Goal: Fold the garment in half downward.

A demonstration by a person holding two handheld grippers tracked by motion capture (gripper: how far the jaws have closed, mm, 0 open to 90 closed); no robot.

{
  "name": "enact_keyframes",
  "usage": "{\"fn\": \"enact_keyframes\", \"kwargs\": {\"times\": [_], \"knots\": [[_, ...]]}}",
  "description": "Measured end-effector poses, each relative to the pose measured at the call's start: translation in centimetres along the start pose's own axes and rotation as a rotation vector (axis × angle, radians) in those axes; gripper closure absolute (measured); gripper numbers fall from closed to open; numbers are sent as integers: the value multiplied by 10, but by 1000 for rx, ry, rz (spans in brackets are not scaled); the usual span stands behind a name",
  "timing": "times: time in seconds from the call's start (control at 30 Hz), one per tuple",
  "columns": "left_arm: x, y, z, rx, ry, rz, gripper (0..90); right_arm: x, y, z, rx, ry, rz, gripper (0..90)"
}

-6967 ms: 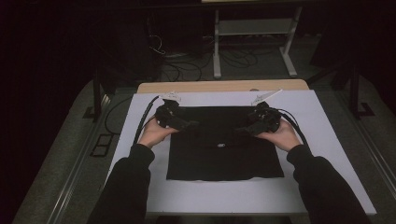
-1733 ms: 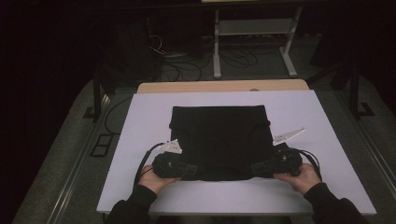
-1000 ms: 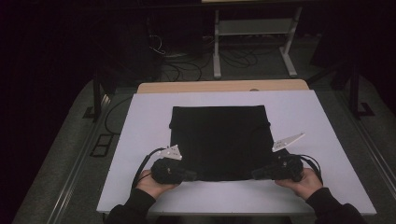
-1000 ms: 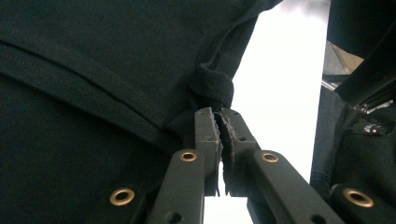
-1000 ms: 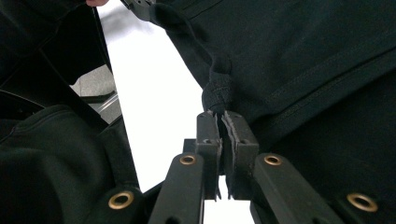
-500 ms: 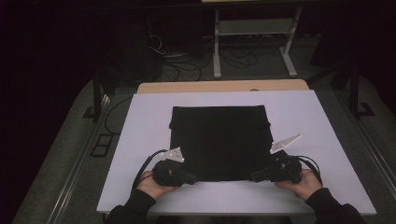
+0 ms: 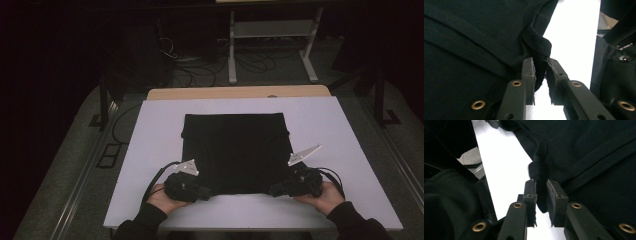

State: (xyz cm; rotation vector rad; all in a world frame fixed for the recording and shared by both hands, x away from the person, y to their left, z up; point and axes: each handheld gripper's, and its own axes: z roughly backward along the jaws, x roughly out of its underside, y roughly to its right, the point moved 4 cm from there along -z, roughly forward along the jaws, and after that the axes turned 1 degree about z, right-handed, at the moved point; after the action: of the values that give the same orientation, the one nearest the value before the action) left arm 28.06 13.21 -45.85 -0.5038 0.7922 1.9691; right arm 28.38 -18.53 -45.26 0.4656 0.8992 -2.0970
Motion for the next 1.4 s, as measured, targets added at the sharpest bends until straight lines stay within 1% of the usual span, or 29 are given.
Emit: {"fn": "enact_keyframes", "kwargs": {"times": [0.1, 0.17, 0.27, 0.3, 0.33, 0.37, 0.4, 0.43, 0.53, 0.57, 0.6, 0.67, 0.7, 0.73, 0.77, 0.8, 0.83, 0.9, 0.93, 1.13, 1.4], "knots": [[0, 0, 0, 7, 0, -3, 692, 0, -1, 1, 1, 5, 3, 708], [0, 0, 0, 10, 0, -4, 668, 0, -1, 2, 8, 8, 5, 656], [0, 1, 0, -2, 10, 1, 599, 0, -1, 4, 33, 25, 7, 562], [0, 0, 1, -8, 12, -6, 576, -1, -1, 4, 43, 27, 5, 521], [0, 0, 1, -10, 14, -6, 550, -2, -1, 5, 52, 33, 3, 484], [-1, 0, 2, -15, 21, 3, 516, -2, -1, 6, 58, 40, 1, 454], [-1, 0, 3, -21, 27, 0, 488, -3, -1, 7, 65, 47, 2, 417], [-2, 0, 5, -26, 35, 9, 455, -4, 0, 8, 74, 57, 9, 384], [-3, -1, 8, -39, 71, 24, 359, -6, -2, 12, 89, 89, 15, 297], [-3, -2, 10, -37, 77, 37, 324, -7, -2, 13, 98, 97, 16, 258], [-4, -3, 11, -31, 83, 40, 284, -8, -2, 14, 102, 107, 19, 222], [-4, -4, 13, -32, 94, 52, 206, -9, -2, 15, 114, 121, 18, 156], [-4, -4, 14, -34, 101, 53, 181, -9, -1, 16, 123, 128, 17, 123], [-4, -4, 15, -40, 109, 55, 159, -10, -1, 17, 126, 137, 19, 111], [-4, -5, 16, -45, 116, 51, 135, -11, -2, 18, 126, 144, 20, 50], [-4, -6, 17, -50, 123, 54, 112, -12, -2, 18, 136, 150, 18, 0], [-4, -6, 17, -59, 133, 72, 75, -12, -2, 19, 160, 158, 21, 0], [-3, -9, 17, -80, 143, 74, 9, -14, -2, 21, 193, 177, 20, 0], [-2, -10, 18, -91, 148, 74, 0, -15, -1, 22, 202, 183, 20, 0], [2, -14, 22, -112, 191, 91, 0, -21, 1, 23, 209, 177, 29, 0], [10, -20, 31, -155, 212, 100, 0, -36, 3, 26, 235, 190, 62, 0]]}}
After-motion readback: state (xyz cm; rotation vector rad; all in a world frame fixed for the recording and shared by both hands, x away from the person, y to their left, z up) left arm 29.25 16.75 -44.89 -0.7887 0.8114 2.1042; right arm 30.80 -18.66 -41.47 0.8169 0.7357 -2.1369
